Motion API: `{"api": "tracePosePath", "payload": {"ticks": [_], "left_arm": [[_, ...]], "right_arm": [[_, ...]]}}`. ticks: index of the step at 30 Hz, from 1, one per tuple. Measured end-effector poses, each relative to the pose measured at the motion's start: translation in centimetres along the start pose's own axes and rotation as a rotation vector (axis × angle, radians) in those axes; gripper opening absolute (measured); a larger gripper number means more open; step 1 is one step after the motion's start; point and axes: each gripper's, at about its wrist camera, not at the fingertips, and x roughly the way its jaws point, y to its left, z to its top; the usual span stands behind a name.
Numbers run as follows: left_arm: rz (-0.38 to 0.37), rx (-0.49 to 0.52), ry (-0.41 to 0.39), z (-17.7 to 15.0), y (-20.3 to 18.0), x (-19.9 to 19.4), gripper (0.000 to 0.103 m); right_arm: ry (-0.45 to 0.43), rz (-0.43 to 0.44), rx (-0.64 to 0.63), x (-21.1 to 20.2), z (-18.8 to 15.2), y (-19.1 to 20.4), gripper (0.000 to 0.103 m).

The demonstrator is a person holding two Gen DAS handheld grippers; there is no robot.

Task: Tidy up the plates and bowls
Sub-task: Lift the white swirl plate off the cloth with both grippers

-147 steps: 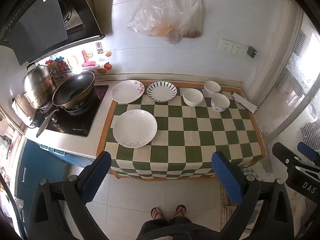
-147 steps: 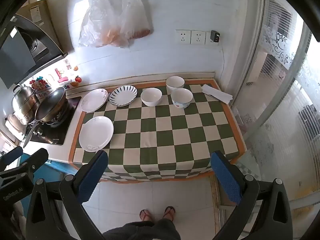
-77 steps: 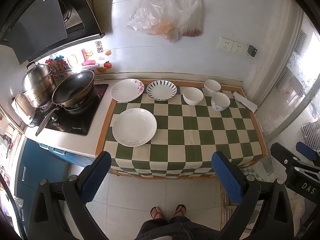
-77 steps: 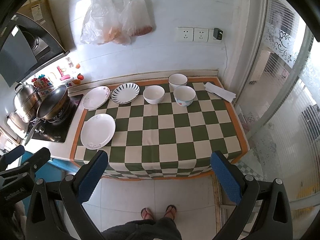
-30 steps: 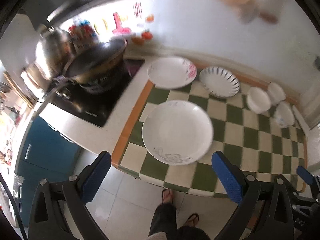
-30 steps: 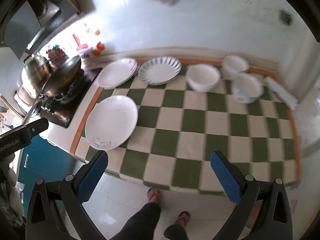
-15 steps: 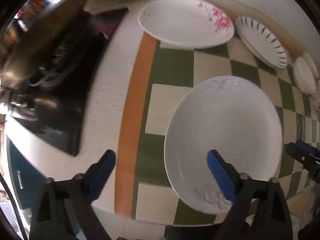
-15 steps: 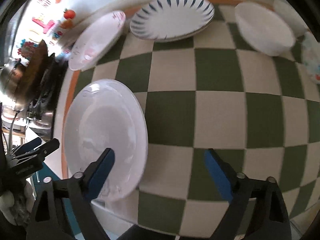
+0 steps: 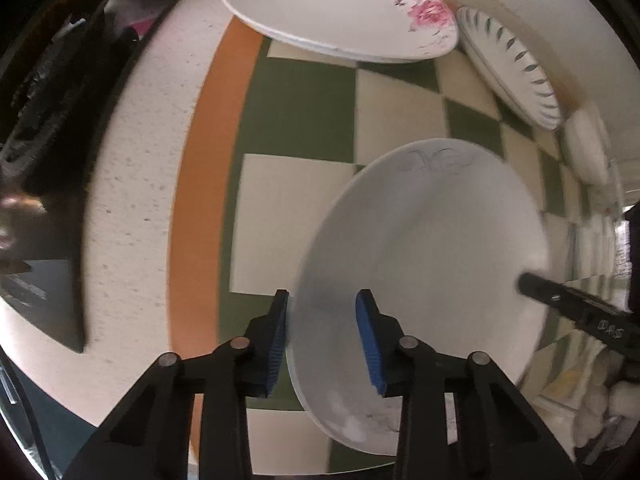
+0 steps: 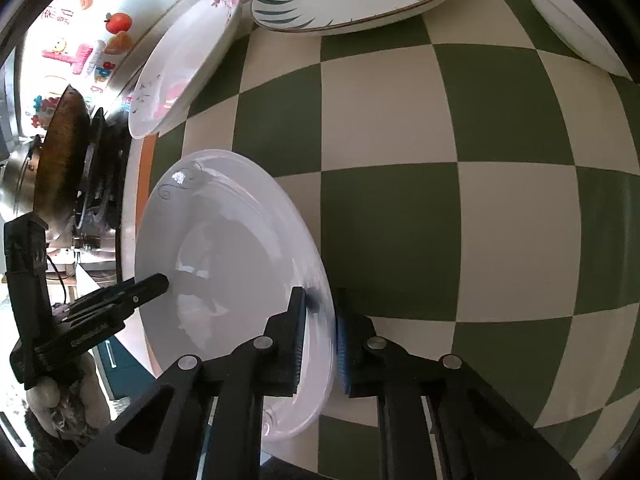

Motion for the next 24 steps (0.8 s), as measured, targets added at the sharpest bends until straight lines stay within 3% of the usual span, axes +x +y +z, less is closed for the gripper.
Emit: {"api": "tracePosePath", "payload": {"ticks": [12, 24], "left_arm": [[0.032, 0.027, -0.042, -1.0, -4.2, -1.8, 0.031], [0.015, 0.114, -0.063, 0.3, -11.0, -2.1, 0.031]], "right_arm": [[-0.013, 0.018, -0.045, -1.8, -1.0, -0.5, 0.015], [-0.071, 0.032, -0.002, -7.2, -1.3, -5.4, 0.015]]}}
